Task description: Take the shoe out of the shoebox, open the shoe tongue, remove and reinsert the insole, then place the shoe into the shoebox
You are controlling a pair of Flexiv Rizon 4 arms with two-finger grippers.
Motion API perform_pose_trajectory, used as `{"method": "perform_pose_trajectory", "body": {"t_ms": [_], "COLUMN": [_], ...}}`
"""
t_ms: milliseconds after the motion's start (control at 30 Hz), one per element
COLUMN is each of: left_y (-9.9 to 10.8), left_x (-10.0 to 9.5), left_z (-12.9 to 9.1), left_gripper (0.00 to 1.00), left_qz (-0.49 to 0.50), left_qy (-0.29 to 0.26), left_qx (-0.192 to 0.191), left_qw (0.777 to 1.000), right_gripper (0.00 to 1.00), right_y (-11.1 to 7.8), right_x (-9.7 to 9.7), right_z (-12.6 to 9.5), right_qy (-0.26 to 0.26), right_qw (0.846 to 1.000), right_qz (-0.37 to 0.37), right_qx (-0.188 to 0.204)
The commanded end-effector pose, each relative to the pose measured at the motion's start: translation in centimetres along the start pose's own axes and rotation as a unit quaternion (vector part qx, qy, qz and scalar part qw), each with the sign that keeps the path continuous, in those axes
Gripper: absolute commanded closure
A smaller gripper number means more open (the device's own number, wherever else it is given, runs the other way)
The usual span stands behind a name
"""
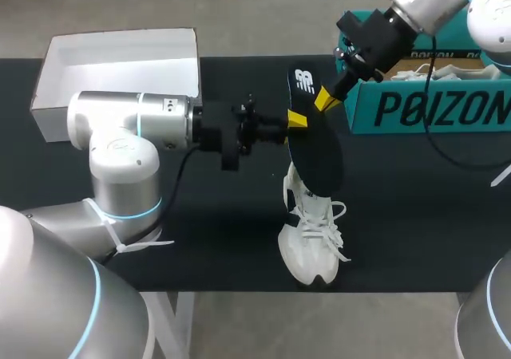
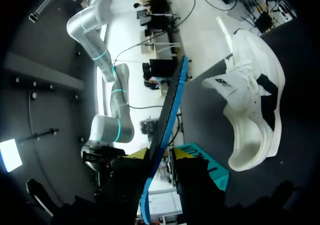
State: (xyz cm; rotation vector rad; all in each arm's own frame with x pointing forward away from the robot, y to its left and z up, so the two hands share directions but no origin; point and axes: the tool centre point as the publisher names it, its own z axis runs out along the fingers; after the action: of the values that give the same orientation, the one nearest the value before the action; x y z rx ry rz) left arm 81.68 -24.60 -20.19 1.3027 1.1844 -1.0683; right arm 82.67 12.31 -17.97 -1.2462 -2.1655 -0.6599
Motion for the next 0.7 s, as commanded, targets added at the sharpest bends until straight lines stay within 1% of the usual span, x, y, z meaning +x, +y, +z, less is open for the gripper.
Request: {"method": "perform_pose_trajectory", "body": {"t_ms": [33, 267, 300, 333, 367, 400, 467, 567, 700], "left_y": [-0.1, -0.2, -0.2, -0.2, -0.2, -0.2, -0.2, -0.2, -0.2], "left_x": [0.1, 0.1, 0.2, 0.2, 0.3, 0.3, 0.4, 0.7, 1.3], "left_z": [0.3, 0.2, 0.1, 0.1, 0.0, 0.0, -0.1, -0.2, -0.4], "left_gripper": [1.0, 1.0, 1.0, 1.0, 1.0, 1.0, 1.0, 1.0, 1.0], "left_qz": [0.002, 0.005, 0.004, 0.003, 0.003, 0.003, 0.002, 0.002, -0.003], "left_qy": [0.0, 0.001, 0.001, 0.0, 0.0, 0.001, 0.002, 0.007, 0.013], "left_qx": [0.0, 0.005, 0.006, 0.007, 0.007, 0.008, 0.011, 0.018, 0.024], "left_qw": [1.0, 1.0, 1.0, 1.0, 1.0, 1.0, 1.0, 1.0, 1.0], "right_gripper": [1.0, 1.0, 0.75, 0.67, 0.51, 0.0, 0.0, 0.0, 0.0], "right_y": [-0.1, -0.7, -0.9, -1.1, -1.2, -1.3, -1.6, -2.6, -3.9], "right_x": [0.0, -0.4, -0.5, -0.6, -0.7, -0.8, -0.9, -1.0, -0.1], "right_z": [0.3, 0.3, 0.2, 0.2, 0.1, 0.0, -0.2, -1.4, -3.7], "right_qy": [0.001, -0.006, -0.007, -0.007, -0.014, -0.015, -0.024, -0.044, -0.085], "right_qw": [1.0, 1.0, 1.0, 1.0, 0.999, 0.999, 0.999, 0.998, 0.995], "right_qz": [0.002, 0.02, 0.021, 0.027, 0.034, 0.036, 0.038, 0.039, 0.021], "right_qx": [-0.002, -0.003, -0.003, -0.004, -0.005, -0.007, -0.01, -0.023, -0.042]}}
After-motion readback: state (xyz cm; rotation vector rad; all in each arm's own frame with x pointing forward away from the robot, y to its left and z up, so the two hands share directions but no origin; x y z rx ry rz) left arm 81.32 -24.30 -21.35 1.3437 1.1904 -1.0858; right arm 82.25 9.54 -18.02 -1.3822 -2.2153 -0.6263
